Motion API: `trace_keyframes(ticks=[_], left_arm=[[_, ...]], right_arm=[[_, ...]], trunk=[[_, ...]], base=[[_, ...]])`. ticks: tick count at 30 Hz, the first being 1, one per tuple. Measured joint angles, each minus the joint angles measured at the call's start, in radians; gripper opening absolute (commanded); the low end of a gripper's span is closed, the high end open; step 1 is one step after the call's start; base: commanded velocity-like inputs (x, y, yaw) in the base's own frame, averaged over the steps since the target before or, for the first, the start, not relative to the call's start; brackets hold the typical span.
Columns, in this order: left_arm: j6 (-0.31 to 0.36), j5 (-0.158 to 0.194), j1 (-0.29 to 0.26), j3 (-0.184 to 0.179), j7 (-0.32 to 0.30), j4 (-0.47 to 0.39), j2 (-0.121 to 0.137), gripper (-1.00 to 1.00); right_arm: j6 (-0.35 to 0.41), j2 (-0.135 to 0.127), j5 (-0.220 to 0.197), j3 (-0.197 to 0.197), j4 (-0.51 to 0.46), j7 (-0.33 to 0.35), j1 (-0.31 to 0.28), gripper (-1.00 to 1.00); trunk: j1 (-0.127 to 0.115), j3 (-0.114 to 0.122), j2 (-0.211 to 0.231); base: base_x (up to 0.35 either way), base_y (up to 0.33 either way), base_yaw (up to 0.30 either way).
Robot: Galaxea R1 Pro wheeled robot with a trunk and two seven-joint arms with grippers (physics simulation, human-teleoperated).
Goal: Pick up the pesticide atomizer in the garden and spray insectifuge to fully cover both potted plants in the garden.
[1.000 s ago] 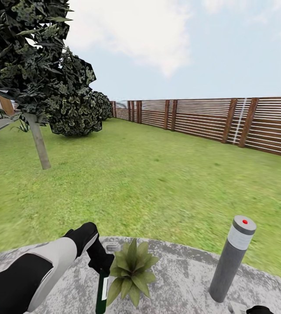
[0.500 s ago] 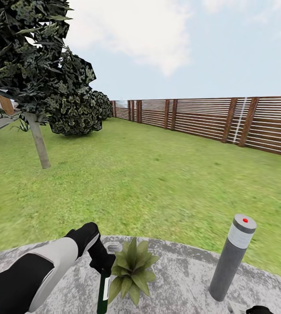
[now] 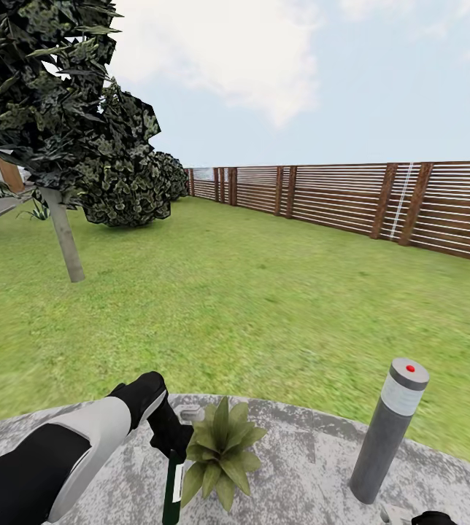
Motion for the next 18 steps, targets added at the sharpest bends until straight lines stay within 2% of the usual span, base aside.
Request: trace_keyframes(ticks=[5,12,18], left_arm=[[0.0,0.0,0.0,-0.001,0.0,0.001,0.001,-1.0],[0.0,0.0,0.0,0.0,0.0,0.001,0.002,-1.0],[0.0,0.0,0.0,-0.001,0.0,0.001,0.002,-1.0]], right_arm=[[0.0,0.0,0.0,0.0,0.0,0.0,0.0,1.0],[0.0,0.0,0.0,0.0,0.0,0.0,0.0,1.0],[0.0,0.0,0.0,0.0,0.0,-0.001,0.0,1.0]], trunk=[[0.0,0.0,0.0],[-0.027,0.022,0.049],[-0.027,0.022,0.049]], base=[[0.0,0.0,0.0],[0.0,0.0,0.0],[0.0,0.0,0.0]])
